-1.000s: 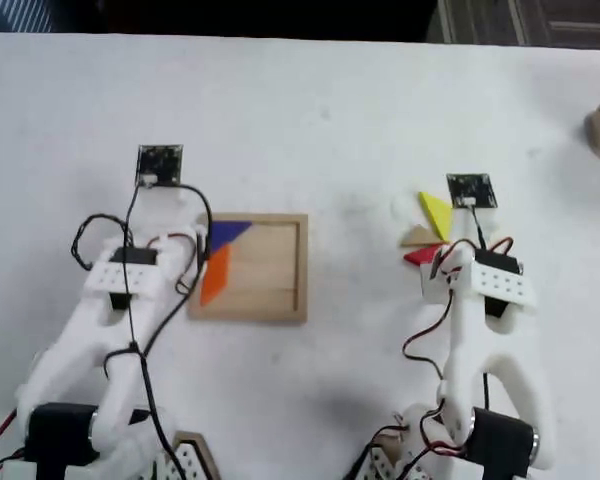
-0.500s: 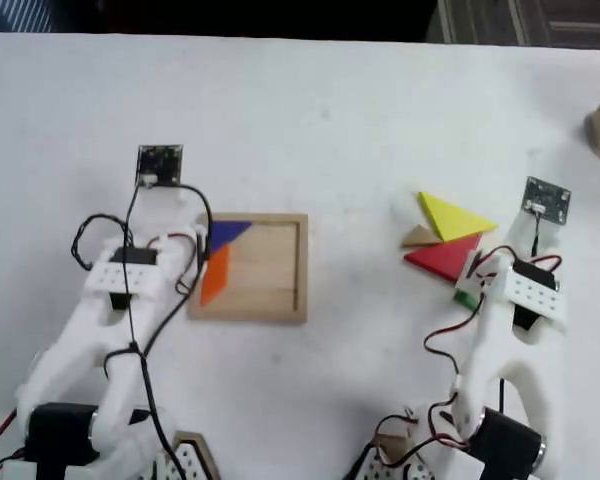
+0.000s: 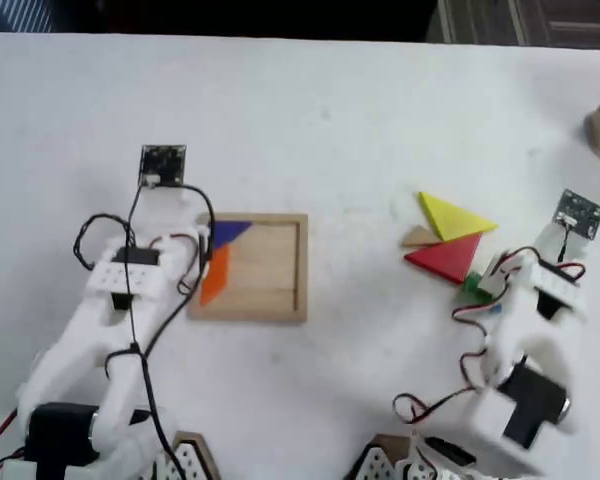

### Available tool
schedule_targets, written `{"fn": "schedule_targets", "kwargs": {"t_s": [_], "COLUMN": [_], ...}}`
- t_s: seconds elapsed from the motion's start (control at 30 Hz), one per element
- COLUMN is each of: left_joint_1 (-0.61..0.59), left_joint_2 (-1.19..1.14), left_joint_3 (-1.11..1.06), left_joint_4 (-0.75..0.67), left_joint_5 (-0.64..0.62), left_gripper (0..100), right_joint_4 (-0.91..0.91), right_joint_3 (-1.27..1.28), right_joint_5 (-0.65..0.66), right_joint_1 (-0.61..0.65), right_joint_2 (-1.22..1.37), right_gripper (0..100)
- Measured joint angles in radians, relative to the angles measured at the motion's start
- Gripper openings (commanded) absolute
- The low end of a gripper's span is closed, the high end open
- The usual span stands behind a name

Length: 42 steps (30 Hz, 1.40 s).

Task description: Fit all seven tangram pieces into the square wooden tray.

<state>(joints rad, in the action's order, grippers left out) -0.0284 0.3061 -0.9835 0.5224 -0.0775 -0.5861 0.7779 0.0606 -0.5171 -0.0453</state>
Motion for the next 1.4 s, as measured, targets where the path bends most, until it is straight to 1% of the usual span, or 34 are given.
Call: {"fn": "schedule_targets", "kwargs": {"t_s": [0.1,0.2,0.23,0.33,0.43,0.63,0.77,1.0,1.13,1.3,1.4], "left_joint_1": [0.000,0.000,0.000,0.000,0.000,0.000,0.000,0.000,0.000,0.000,0.000], "left_joint_2": [0.000,0.000,0.000,0.000,0.000,0.000,0.000,0.000,0.000,0.000,0.000], "left_joint_3": [0.000,0.000,0.000,0.000,0.000,0.000,0.000,0.000,0.000,0.000,0.000], "left_joint_4": [0.000,-0.015,-0.023,-0.041,-0.048,-0.048,-0.048,-0.048,-0.048,-0.048,-0.048], "left_joint_5": [0.000,0.000,0.000,0.000,0.000,0.000,0.000,0.000,0.000,0.000,0.000], "left_gripper": [16,16,16,16,16,16,16,16,16,16,16], "right_joint_4": [-0.068,-0.138,-0.158,-0.192,-0.195,-0.138,-0.078,-0.037,-0.035,-0.095,-0.112], "right_joint_3": [-0.084,-0.141,-0.149,-0.147,-0.098,0.034,0.061,0.063,0.035,-0.046,-0.086], "right_joint_5": [0.002,0.003,0.017,0.112,0.147,0.157,0.160,0.160,0.158,0.158,0.158], "right_joint_1": [-0.006,-0.014,-0.014,-0.015,-0.015,-0.015,-0.018,-0.018,-0.018,-0.023,-0.028], "right_joint_2": [0.087,0.118,0.120,0.110,0.066,-0.044,-0.057,-0.055,-0.008,0.060,0.095], "right_gripper": [19.0,19.0,19.0,19.0,18.9,18.7,18.7,18.7,18.2,9.5,9.7]}}
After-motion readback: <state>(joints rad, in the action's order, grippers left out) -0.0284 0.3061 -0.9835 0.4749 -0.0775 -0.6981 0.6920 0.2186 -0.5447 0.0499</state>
